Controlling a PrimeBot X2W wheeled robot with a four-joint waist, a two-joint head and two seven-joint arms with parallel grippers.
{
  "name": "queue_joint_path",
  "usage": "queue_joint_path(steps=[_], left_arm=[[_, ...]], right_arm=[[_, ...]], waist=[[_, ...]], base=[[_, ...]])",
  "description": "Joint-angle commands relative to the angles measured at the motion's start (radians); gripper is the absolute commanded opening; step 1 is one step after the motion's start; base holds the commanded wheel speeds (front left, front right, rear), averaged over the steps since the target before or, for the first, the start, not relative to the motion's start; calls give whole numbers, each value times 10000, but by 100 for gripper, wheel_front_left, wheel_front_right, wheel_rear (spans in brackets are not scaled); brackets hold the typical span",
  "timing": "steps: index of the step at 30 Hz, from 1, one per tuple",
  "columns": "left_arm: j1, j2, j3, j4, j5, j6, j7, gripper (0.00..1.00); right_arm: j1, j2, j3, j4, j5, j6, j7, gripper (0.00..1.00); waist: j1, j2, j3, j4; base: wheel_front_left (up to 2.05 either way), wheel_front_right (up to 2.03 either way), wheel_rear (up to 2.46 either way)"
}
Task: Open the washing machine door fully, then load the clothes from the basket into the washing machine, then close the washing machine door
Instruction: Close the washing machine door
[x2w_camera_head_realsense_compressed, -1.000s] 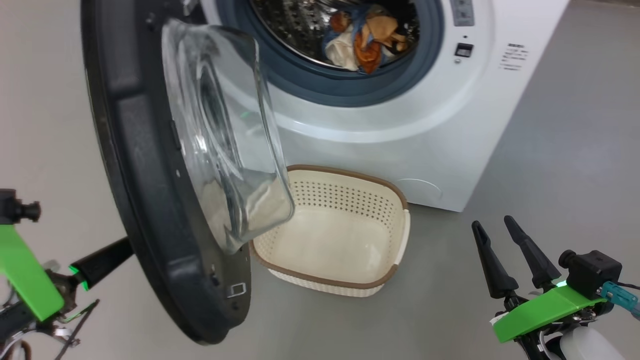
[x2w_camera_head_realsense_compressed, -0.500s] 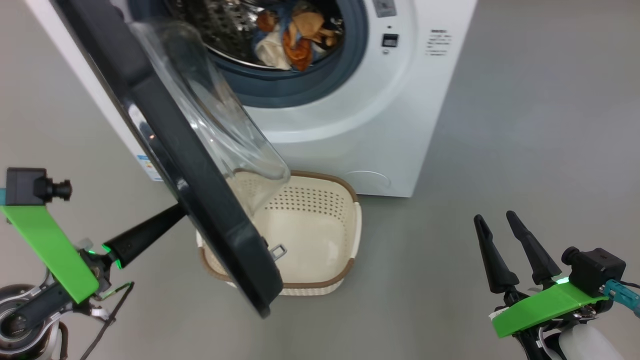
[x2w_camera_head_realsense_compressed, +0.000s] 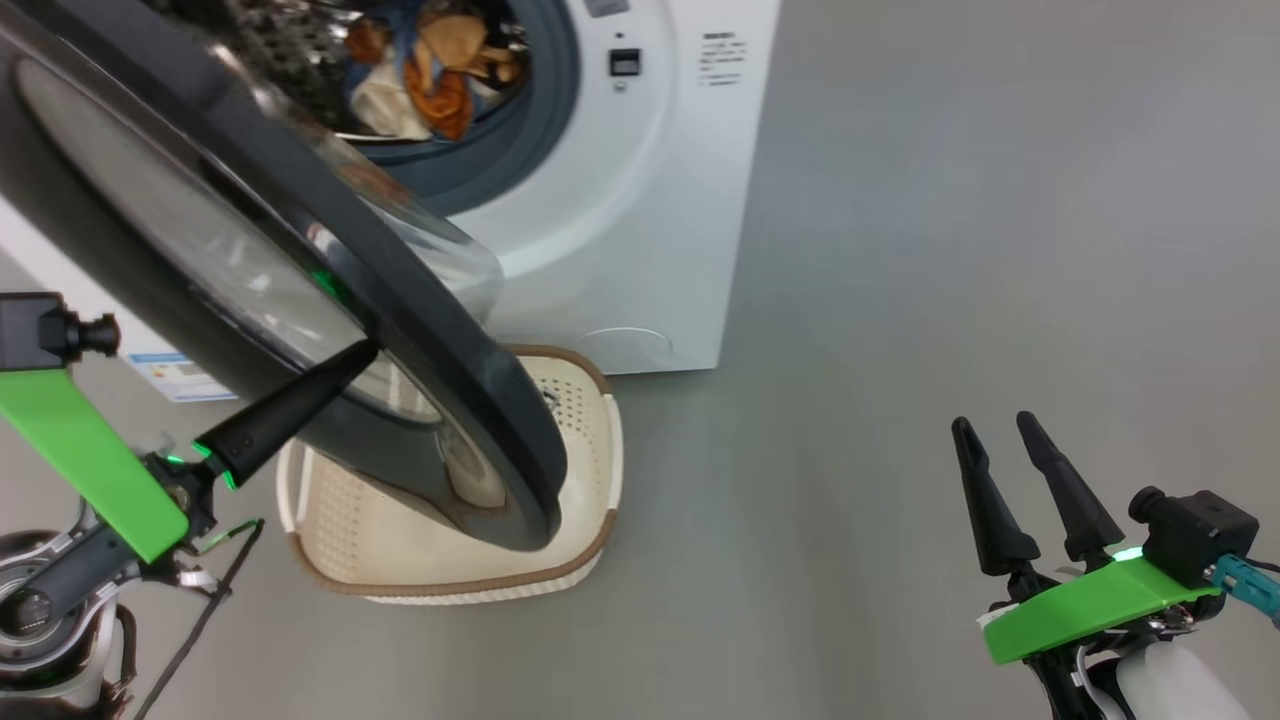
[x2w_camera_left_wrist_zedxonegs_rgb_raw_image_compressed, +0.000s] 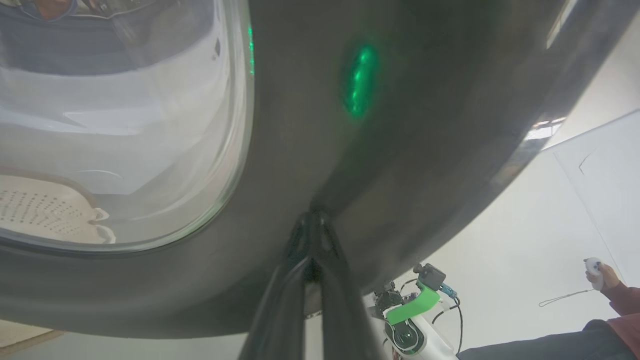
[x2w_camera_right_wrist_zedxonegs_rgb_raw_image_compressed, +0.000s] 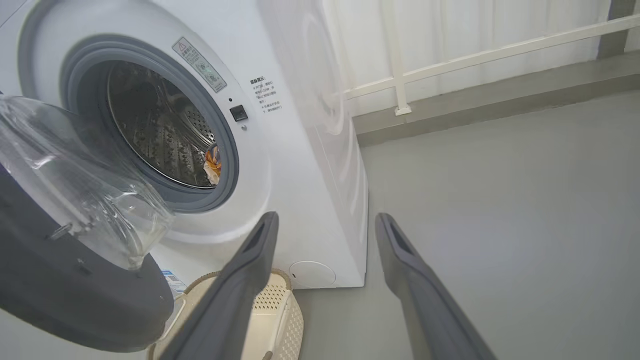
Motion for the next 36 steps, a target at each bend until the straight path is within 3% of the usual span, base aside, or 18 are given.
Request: queue_joint_path(steps=[1, 20, 21, 26, 30, 33, 36], left_arm=[[-516, 330, 397, -157, -38, -40, -103, 0], [955, 491, 1063, 234, -55, -40, -1293, 0], [1056, 473, 1109, 297, -56, -40, -1397, 5], [1515, 403, 1299, 556, 84, -40, -2018, 7], [1801, 394, 1411, 905, 427, -40, -2829, 41], [1993, 443, 1342, 1186, 788, -40, -3523, 100], [2089, 502, 1245, 1368, 1054, -40, -4048, 100]], right_arm=[[-195, -64, 107, -276, -102, 56, -82, 100], [-74, -88, 156, -216, -138, 56, -82, 100], [-53, -100, 168, -213, -133, 56, -82, 100], [2, -158, 216, -184, -106, 56, -82, 100], [52, -181, 241, -173, -95, 56, -82, 100], [106, -192, 251, -169, -90, 56, -82, 100], [127, -202, 253, -174, -84, 56, -82, 100]], waist=[[0, -1, 154, -321], [0, -1, -148, 339], [0, -1, -172, 379], [0, -1, -270, 545], [0, -1, -359, 641], [0, -1, -422, 701], [0, -1, -425, 742]], base=[[0, 0, 0], [0, 0, 0], [0, 0, 0], [0, 0, 0], [0, 0, 0], [0, 0, 0], [0, 0, 0]])
